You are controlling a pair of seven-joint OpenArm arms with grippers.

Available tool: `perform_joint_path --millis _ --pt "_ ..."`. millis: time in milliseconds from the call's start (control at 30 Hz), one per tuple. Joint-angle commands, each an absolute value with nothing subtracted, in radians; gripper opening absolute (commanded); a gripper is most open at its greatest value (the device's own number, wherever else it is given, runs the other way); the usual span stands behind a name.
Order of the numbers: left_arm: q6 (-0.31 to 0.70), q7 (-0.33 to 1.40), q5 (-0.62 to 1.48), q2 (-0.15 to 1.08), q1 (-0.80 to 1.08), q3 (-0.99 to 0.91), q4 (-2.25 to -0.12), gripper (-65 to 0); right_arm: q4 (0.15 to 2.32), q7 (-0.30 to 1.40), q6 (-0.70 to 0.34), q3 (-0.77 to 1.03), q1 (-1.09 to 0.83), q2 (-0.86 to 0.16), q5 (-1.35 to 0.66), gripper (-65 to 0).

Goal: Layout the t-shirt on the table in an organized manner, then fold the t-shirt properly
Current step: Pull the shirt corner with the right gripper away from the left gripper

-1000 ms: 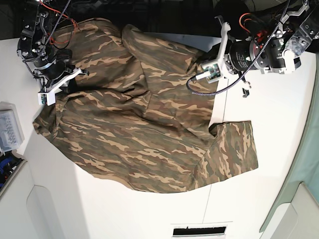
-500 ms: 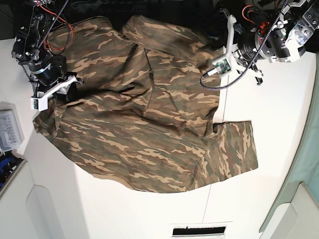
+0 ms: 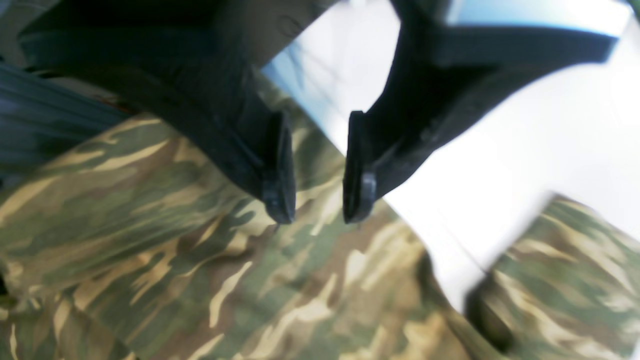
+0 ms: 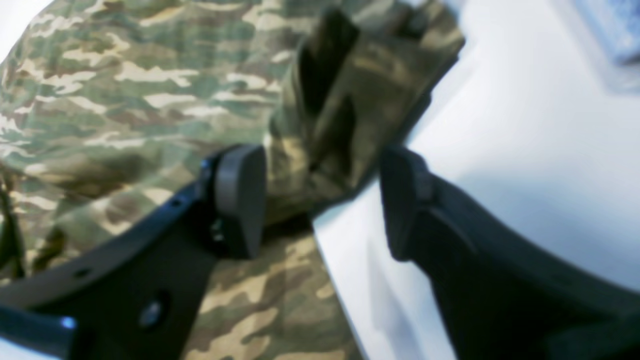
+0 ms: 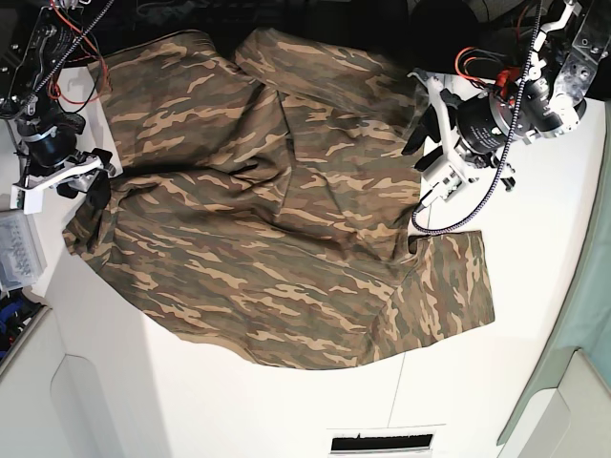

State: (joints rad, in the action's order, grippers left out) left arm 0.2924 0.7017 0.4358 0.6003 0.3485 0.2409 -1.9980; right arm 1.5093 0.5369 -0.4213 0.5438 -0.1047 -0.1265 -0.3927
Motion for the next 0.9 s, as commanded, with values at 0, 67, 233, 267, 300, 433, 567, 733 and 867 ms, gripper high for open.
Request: perform_joint_path --millis 0,67,233,267,300,433,567,733,867 --pt "0.292 0.684 0.442 0.595 0.337 0.234 -1.991 -45.0 1.498 0.489 -0.422 0.548 -0.091 -0.141 -0.400 -27.6" --pt "0.292 0.684 0.445 0.558 0.329 0.234 -1.951 -45.0 1.443 0.459 -0.419 0.548 -0.066 -0.144 -0.398 -27.7" --pt "0.340 0.684 0.445 0.490 0.327 0.236 -1.884 -45.0 1.351 0.441 -0.376 0.550 0.010 -0.165 -0.385 -27.7" --pt "0.344 0.683 0.445 0.480 0.327 0.236 -1.864 -45.0 1.332 0.441 -0.377 0.550 0.027 -0.166 -0.384 -27.7" --pt "0.346 0.680 0.445 0.476 0.324 0.236 -1.842 -45.0 1.311 0.443 -0.378 0.550 0.044 -0.166 -0.385 -27.8" --pt "0.369 0.677 0.445 0.465 0.297 0.236 -1.741 -45.0 1.190 0.448 -0.378 0.518 0.120 -0.166 -0.380 -39.0" --pt "0.380 0.678 0.444 0.466 0.269 0.236 -1.668 -45.0 1.129 0.435 -0.413 0.508 0.173 -0.167 -0.361 -58.8" --pt "0.392 0.685 0.429 0.470 0.234 0.236 -1.601 -45.0 1.130 0.415 -0.430 0.508 0.221 -0.196 -0.340 -65.0" --pt "0.418 0.685 0.429 0.490 0.199 0.236 -1.536 -45.0 1.130 0.415 -0.430 0.508 0.258 -0.237 -0.339 -65.0"
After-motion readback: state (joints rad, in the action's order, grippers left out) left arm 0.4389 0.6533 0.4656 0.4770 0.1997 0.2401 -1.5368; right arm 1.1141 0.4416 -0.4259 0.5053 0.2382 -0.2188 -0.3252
